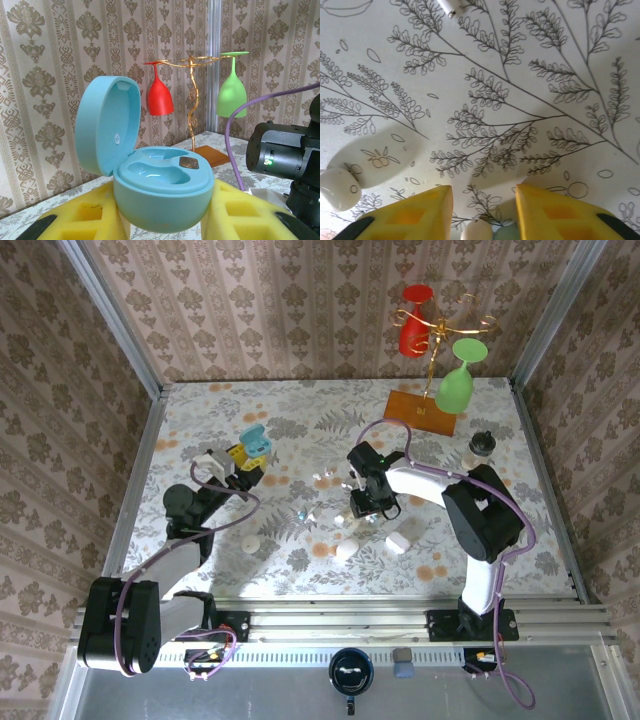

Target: Insert wireless bluetooth earbuds into charging case

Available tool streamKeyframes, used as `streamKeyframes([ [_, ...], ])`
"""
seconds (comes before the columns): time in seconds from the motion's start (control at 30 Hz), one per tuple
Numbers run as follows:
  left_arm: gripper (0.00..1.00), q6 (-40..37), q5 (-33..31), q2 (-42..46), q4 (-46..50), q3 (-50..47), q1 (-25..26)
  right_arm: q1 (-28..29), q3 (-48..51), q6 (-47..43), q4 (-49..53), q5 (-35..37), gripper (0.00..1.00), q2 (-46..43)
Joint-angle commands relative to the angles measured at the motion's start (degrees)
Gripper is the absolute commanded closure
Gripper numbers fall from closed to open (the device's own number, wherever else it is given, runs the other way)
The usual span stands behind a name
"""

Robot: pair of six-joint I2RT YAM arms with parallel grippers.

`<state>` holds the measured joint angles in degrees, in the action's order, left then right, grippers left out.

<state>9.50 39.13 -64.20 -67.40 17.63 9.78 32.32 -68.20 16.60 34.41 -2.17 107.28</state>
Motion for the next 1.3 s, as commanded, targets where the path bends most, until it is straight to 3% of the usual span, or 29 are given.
streamKeyframes([
  [0.0,0.76,1.3,0.0,0.2,-2.6,0.1,0.5,0.6,0.9,0.4,-0.2,-4.6,0.69,-1.1],
  [0.07,0.76,1.4,0.0,0.2,-2.6,0.1,0.5,0.6,0.8,0.8,0.1,-4.5,0.72,-2.3],
  [0.2,0.76,1.3,0.1,0.0,-2.6,0.2,0.5,0.5,1.6,1.0,-0.1,-3.6,0.58,-4.5],
  [0.37,0.76,1.4,0.1,0.0,-2.7,0.1,0.6,0.3,3.3,0.4,0.9,-3.8,0.55,-7.4],
  [0.87,0.76,1.6,-0.2,-0.5,-3.6,-0.2,0.9,0.6,3.2,-2.0,4.5,-4.4,0.66,-4.2],
  [1.1,0.76,1.5,-0.1,-0.9,-3.8,-0.1,1.1,0.8,2.6,-2.0,6.1,-5.3,0.78,-4.0],
  [1.27,0.76,1.5,-0.3,-0.8,-3.9,-0.2,1.1,1.4,1.6,-2.7,8.3,-5.3,0.76,-2.2],
])
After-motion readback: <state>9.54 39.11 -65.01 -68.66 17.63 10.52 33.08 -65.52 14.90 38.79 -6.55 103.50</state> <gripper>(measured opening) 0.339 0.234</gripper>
